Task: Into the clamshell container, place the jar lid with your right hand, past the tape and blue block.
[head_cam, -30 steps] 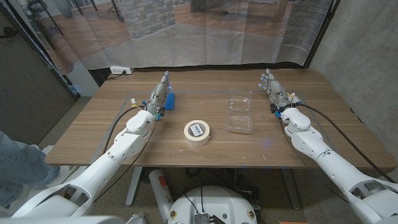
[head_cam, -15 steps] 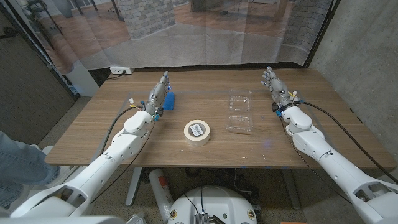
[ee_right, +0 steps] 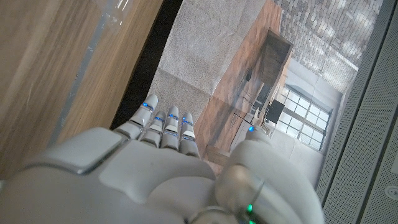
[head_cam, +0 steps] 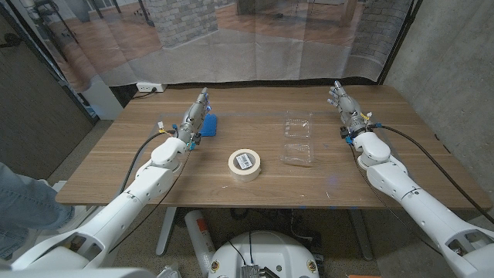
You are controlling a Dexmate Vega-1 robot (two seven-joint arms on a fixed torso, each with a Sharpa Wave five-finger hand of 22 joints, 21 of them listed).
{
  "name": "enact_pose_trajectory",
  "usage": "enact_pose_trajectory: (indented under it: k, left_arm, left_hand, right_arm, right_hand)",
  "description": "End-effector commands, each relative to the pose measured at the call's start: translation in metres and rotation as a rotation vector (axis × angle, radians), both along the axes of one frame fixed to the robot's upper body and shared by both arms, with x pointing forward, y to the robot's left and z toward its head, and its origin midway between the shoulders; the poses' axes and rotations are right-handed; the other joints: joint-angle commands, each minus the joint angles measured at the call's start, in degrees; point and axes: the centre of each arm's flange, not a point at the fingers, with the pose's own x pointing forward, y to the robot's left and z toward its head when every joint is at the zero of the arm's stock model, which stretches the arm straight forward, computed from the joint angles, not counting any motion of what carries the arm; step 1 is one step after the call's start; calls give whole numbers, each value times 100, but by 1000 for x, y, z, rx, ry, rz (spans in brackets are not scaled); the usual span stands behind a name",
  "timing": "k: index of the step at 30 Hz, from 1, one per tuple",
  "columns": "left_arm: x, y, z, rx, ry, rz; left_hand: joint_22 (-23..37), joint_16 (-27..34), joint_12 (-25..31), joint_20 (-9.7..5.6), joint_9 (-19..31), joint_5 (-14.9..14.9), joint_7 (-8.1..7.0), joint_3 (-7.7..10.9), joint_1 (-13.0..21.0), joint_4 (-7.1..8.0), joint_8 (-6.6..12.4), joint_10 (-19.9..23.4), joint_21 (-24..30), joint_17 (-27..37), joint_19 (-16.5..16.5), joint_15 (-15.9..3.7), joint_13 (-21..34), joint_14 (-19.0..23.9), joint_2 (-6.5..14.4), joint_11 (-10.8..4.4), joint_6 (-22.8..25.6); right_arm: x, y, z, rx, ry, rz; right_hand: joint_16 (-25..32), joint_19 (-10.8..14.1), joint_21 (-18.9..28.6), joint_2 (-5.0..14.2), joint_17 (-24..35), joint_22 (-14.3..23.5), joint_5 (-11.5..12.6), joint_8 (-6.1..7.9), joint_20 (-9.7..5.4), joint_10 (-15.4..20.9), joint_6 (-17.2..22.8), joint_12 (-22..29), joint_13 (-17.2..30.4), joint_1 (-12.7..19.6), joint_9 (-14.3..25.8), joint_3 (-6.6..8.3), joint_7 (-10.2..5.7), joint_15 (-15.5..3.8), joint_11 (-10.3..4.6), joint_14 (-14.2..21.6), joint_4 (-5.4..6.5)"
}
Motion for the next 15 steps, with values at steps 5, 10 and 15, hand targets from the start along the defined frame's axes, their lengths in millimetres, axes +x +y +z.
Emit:
enact_pose_trajectory:
  k: [5, 10, 15]
  left_arm:
    - [0, -2, -3, 14, 11, -6]
    - [0, -2, -4, 16, 16, -6]
    - [0, -4, -5, 18, 20, -4]
  left_hand:
    - [19, 14, 14, -129, 26, 36, -9, 0, 90, -26, 14, 27, -21, 10, -258, 6, 6, 30, 25, 3, 12]
    - [20, 11, 12, -118, 27, 37, -7, -1, 95, -29, 13, 33, -24, 10, -251, 12, 6, 34, 31, -1, 18]
    - [21, 10, 8, -113, 27, 37, -7, -2, 101, -32, 10, 35, -28, 11, -248, 7, 6, 42, 37, -4, 21]
  right_arm:
    - [-7, -12, -5, -25, 9, -48]
    - [-8, -17, -7, -34, 0, -68]
    - [-8, -22, -5, -54, 2, -93]
  right_hand:
    - [13, 88, -41, 21, 11, 35, -15, 19, -181, 92, 75, -18, 13, 87, 10, 30, -45, -20, -2, 102, -47]
    - [29, 135, -62, 34, 12, 37, -21, 35, -175, 141, 139, -17, 14, 106, 12, 35, -85, -26, -5, 175, -62]
    - [25, 134, -84, 39, 12, 37, -24, 32, -178, 143, 147, -26, 15, 121, 12, 38, -90, -45, -36, 184, -73]
